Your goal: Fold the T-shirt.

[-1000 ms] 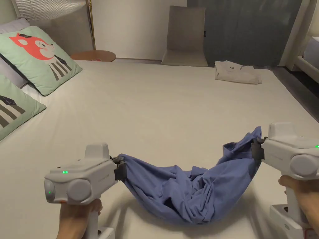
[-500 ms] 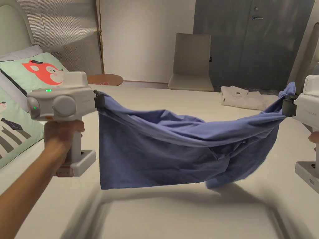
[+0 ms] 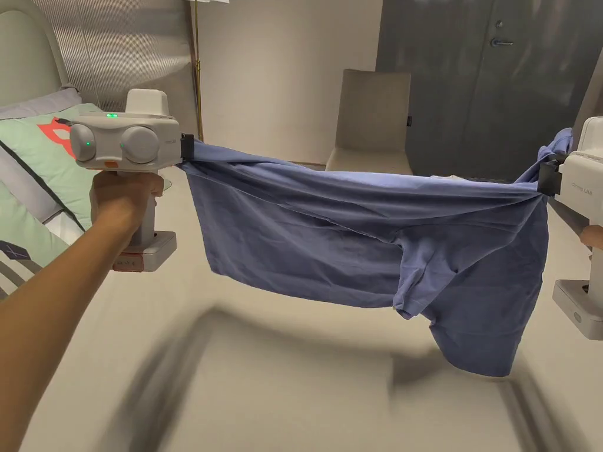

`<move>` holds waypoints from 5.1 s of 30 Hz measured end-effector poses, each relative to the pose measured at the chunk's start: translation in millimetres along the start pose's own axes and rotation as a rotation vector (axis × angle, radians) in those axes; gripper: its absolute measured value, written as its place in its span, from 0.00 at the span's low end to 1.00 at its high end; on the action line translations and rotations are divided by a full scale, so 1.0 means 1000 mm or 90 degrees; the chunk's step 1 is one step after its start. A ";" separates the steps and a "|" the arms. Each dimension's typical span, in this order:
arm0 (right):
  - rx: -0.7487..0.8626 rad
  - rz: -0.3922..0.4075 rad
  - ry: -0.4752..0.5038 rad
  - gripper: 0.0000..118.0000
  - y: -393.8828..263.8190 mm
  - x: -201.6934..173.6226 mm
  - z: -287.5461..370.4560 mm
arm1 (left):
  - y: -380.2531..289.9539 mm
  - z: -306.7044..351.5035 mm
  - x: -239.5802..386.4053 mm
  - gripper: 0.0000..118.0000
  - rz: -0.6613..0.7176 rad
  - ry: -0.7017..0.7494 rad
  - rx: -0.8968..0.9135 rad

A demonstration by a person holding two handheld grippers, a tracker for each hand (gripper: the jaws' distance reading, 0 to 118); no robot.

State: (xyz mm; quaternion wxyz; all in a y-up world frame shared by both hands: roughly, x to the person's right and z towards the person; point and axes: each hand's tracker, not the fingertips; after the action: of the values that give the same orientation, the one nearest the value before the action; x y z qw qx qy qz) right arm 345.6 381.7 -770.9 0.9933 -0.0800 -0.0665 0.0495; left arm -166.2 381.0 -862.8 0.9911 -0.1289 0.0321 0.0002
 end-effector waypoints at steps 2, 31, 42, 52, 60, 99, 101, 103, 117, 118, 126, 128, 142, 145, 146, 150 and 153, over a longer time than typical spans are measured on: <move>-0.017 -0.001 0.009 0.05 -0.015 -0.005 -0.007 | -0.018 -0.008 -0.003 0.06 0.002 0.008 -0.027; -0.324 -0.076 0.035 0.05 -0.299 -0.012 0.211 | -0.350 0.207 -0.075 0.05 0.005 0.001 -0.358; -0.450 -0.053 0.024 0.05 -0.370 -0.015 0.294 | -0.391 0.282 -0.092 0.05 -0.008 0.011 -0.409; -0.350 -0.067 0.005 0.76 -0.318 -0.027 0.291 | -0.363 0.273 -0.069 0.89 0.043 0.024 -0.365; -0.107 -0.062 -0.026 0.88 -0.219 -0.056 0.298 | -0.278 0.287 0.000 0.92 0.032 -0.051 -0.096; -0.022 -0.024 -0.015 0.00 -0.194 -0.068 0.203 | -0.228 0.080 0.028 0.01 -0.053 -0.163 -0.244; -0.032 -0.021 -0.016 0.00 -0.197 -0.068 0.190 | -0.232 0.052 0.020 0.16 -0.017 -0.150 -0.279; -0.043 -0.014 -0.016 0.00 -0.196 -0.065 0.181 | -0.238 0.028 0.015 0.59 -0.013 -0.135 -0.317; -0.118 -0.006 -0.012 0.00 -0.238 -0.064 0.131 | -0.304 -0.042 0.012 0.39 -0.091 -0.092 -0.469; -0.122 -0.007 -0.013 0.00 -0.240 -0.064 0.131 | -0.303 -0.036 0.015 0.39 -0.098 -0.075 -0.435; -0.195 -0.056 -0.006 0.01 -0.231 -0.042 0.103 | -0.283 -0.010 0.022 0.03 -0.127 -0.101 -0.367; -0.238 -0.077 -0.005 0.01 -0.232 -0.030 0.082 | -0.273 0.002 0.020 0.03 -0.123 -0.109 -0.335; -0.526 -0.104 -0.034 0.71 -0.311 0.005 -0.014 | -0.232 0.046 0.007 0.03 -0.090 -0.160 -0.271; -0.529 -0.105 -0.033 0.61 -0.317 0.003 -0.009 | -0.235 0.044 0.007 0.03 -0.087 -0.155 -0.276; -0.515 -0.100 -0.033 0.50 -0.310 0.000 0.000 | -0.236 0.045 0.007 0.03 -0.085 -0.154 -0.277; -0.507 -0.070 -0.018 0.05 -0.301 -0.002 0.007 | -0.241 0.049 0.007 0.03 -0.078 -0.146 -0.281; -0.474 -0.064 -0.020 0.04 -0.291 -0.004 0.022 | -0.243 0.055 0.005 0.03 -0.071 -0.136 -0.278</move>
State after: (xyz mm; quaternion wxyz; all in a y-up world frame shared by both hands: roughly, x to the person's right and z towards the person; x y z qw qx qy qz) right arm 364.7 98.4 -702.0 0.8963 -0.4316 -0.0989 -0.0258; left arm -155.2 160.1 -748.4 0.9359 -0.3411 -0.0806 -0.0339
